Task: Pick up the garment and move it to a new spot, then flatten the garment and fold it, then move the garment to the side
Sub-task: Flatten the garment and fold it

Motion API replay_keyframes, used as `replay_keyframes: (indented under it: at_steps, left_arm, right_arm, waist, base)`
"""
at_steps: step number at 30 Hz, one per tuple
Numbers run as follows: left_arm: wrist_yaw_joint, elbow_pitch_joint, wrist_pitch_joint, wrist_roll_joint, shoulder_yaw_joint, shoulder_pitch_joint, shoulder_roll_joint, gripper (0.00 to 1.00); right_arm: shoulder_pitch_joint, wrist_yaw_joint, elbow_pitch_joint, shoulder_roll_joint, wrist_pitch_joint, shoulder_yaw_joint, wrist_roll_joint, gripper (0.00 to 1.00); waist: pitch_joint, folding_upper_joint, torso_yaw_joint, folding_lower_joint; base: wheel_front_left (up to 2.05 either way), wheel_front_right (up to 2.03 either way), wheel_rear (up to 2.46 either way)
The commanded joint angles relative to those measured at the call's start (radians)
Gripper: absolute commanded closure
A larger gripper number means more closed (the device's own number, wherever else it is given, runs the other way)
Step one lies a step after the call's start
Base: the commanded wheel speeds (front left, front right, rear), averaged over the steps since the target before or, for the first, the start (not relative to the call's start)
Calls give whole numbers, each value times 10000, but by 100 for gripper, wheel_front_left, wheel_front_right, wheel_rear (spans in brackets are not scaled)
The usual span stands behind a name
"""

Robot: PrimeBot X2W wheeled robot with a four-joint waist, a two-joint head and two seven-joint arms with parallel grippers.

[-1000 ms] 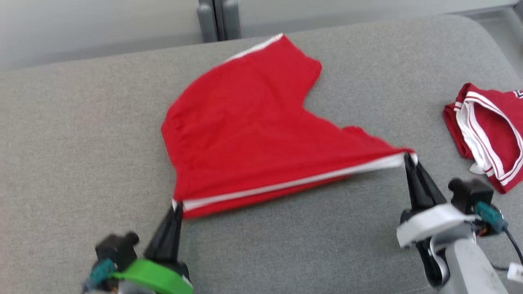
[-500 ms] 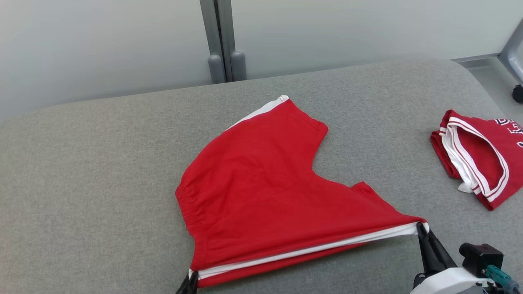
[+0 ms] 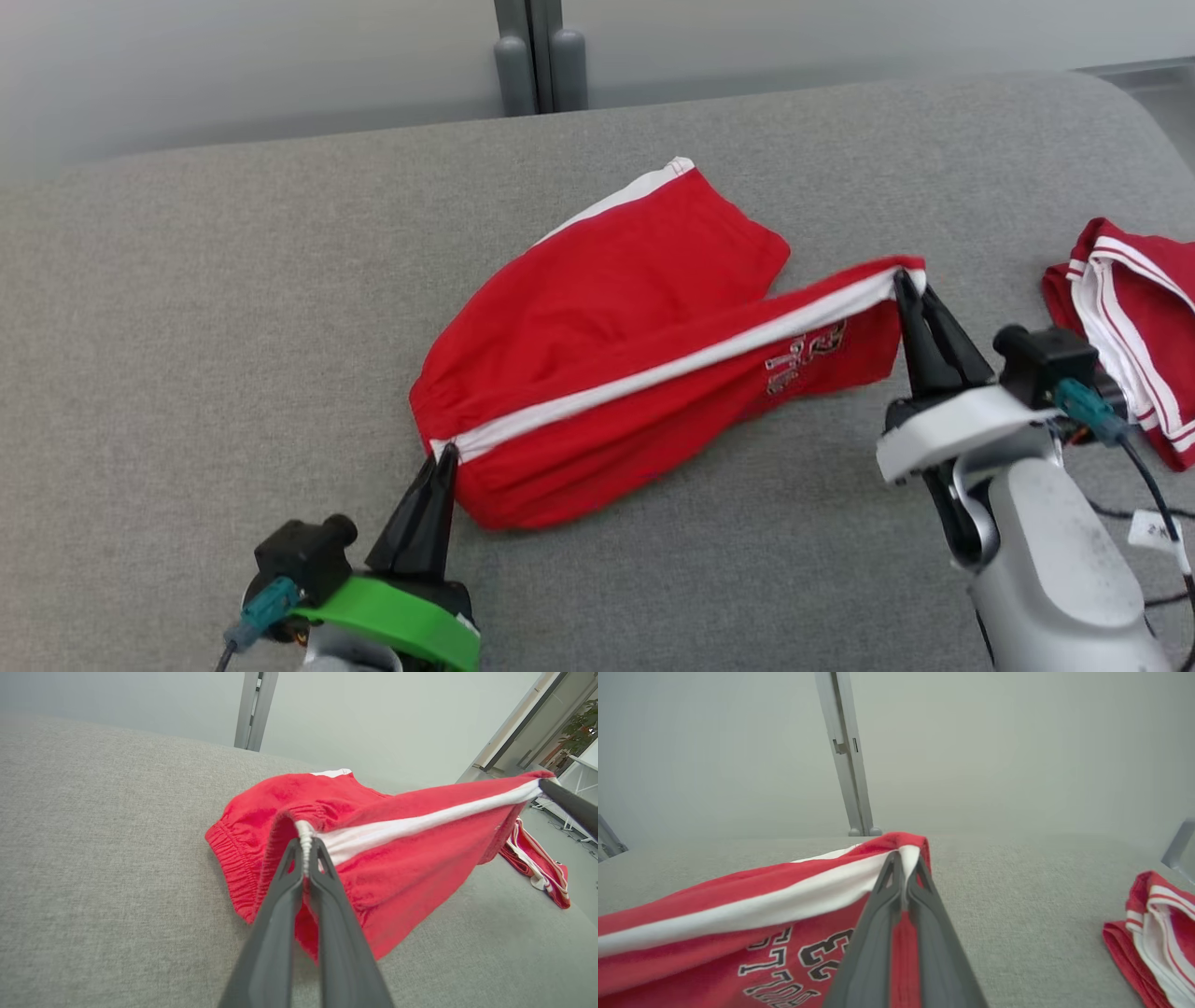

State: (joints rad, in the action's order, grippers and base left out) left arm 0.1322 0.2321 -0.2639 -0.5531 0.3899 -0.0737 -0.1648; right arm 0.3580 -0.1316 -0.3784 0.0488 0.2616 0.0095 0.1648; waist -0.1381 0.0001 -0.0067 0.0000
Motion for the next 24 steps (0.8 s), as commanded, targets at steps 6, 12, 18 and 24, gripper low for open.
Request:
replay_keyframes:
  at_steps: [6,12,18,24]
  left_arm:
    - [-30,77,0,-566,-93,-1375,-48,100]
    - [-30,167,0,-854,-90,-2286,-66,100]
    - [-30,435,0,-1058,13,-3000,-124,100]
    - [-30,617,0,-1096,55,-3323,-39,0]
  right_arm:
    - [2532,20,-1517,45,44,399,-810,100]
    - [4357,20,-2857,51,42,171,-1705,100]
    - [5621,20,-3892,60,44,-177,-2420,100]
    - [5939,20,-4265,49,44,-697,-2894,0]
  waist:
    - [-1285,-1,889,0]
    - [-1978,-1,1379,0]
    - [-2495,-1,1636,0]
    - [-2712,-1,1729,0]
  base:
    - [0,0,0]
    - [0,0,0]
    - [0,0,0]
    - [0,0,0]
